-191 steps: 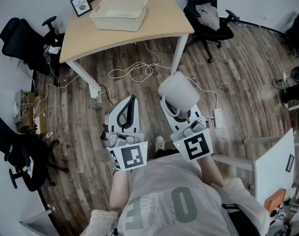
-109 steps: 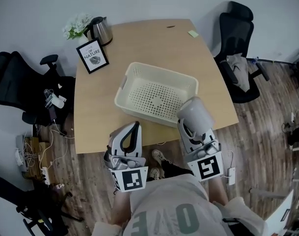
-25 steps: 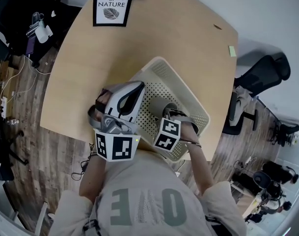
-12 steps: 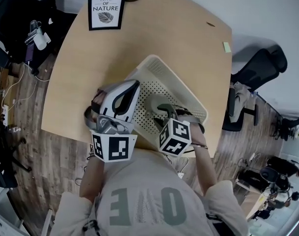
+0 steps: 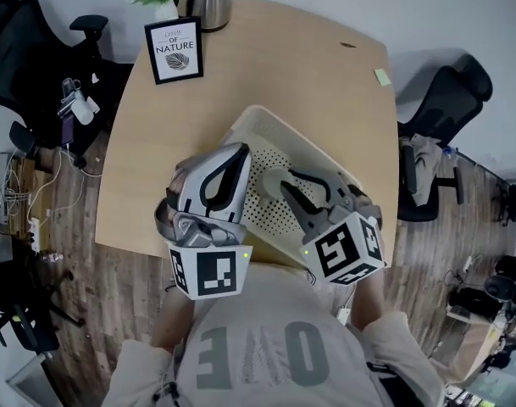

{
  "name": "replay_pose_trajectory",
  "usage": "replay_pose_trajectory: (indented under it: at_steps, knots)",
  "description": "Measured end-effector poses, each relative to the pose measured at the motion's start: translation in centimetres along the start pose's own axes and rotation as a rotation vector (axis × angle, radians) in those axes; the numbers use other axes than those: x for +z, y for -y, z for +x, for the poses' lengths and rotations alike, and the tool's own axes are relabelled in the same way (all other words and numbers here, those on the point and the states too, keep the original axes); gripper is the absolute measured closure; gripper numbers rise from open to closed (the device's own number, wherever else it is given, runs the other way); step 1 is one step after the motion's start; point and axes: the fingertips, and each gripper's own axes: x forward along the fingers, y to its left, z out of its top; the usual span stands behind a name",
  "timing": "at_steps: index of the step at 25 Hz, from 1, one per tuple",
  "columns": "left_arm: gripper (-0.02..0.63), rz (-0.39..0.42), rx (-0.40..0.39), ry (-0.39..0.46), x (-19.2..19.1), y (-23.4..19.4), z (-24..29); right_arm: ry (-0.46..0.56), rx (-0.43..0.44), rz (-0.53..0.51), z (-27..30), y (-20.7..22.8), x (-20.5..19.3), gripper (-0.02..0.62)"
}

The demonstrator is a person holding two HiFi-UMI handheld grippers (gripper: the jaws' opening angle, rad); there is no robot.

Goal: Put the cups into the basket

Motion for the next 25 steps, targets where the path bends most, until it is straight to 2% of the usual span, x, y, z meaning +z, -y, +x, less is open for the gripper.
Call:
replay_pose_trajectory:
  at_steps: [3, 6, 9, 12, 16, 25]
  knots:
    - [0.600, 0.002, -0.019, 0.013, 2.6, 0.2, -0.1, 0.263, -0.174, 0.097, -4.6, 3.1, 4.0, 0.597]
    - [0.600, 0.020, -0.041, 0.026, 4.6, 0.8, -0.1, 0.542, -0.379, 0.362, -8.8, 5.8, 5.8, 0.597]
    - [0.600, 0.065, -0.063, 0.047, 6.2, 1.9, -0.1, 0.676, -0.524, 0.459, -11.5, 6.5, 6.0, 0.597]
    - [0.600, 0.094, -0.106, 0.068, 7.3, 3.3, 0.0, 0.696, -0.569, 0.494, -11.9, 6.2, 5.3, 0.597]
    - [0.600, 0.107, -0.135, 0.079, 8.0, 5.0, -0.2, 0.652, -0.593, 0.524, -11.6, 5.0, 3.5, 0.597]
    - [0.600, 0.113, -0.112, 0.069, 8.5, 4.5, -1.1, 0.588, -0.612, 0.514, -11.3, 3.4, 1.2, 0.597]
